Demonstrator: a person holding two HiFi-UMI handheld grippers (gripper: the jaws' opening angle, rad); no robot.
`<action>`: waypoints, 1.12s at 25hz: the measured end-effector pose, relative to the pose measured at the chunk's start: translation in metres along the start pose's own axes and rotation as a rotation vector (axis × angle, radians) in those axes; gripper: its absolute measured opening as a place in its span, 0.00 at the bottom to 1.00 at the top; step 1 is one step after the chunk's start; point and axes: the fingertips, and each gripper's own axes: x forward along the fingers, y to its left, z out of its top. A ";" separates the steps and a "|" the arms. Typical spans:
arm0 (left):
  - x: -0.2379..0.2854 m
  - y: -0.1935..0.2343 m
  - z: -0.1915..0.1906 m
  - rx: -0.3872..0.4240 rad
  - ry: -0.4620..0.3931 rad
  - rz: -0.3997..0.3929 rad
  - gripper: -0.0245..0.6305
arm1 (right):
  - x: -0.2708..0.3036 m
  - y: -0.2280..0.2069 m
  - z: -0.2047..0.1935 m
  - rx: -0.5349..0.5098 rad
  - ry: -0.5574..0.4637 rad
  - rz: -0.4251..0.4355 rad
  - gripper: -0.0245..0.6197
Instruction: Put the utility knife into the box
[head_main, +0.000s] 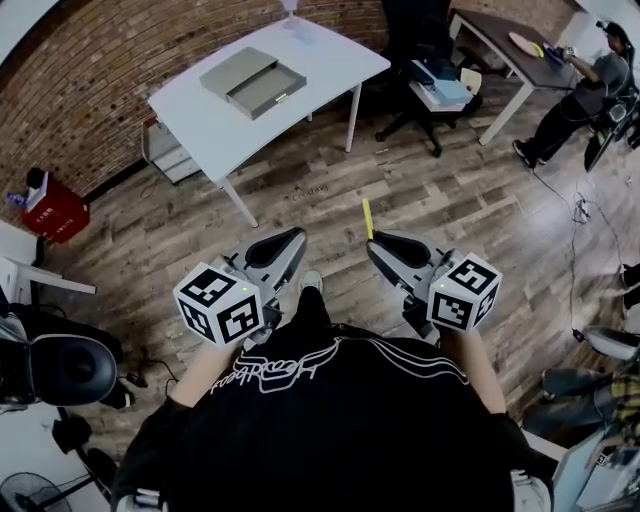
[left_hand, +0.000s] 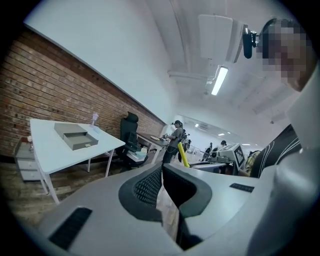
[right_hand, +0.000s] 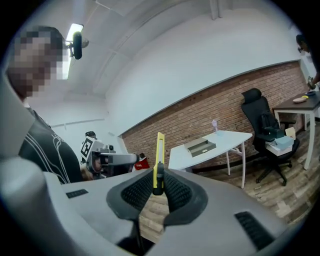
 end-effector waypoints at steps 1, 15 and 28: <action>0.006 0.013 0.003 -0.014 0.006 0.005 0.09 | 0.011 -0.008 0.004 0.008 0.011 0.001 0.14; 0.084 0.200 0.062 -0.114 0.057 0.068 0.09 | 0.176 -0.123 0.066 0.041 0.130 0.040 0.14; 0.109 0.282 0.073 -0.143 0.075 0.115 0.09 | 0.248 -0.167 0.078 0.028 0.193 0.048 0.14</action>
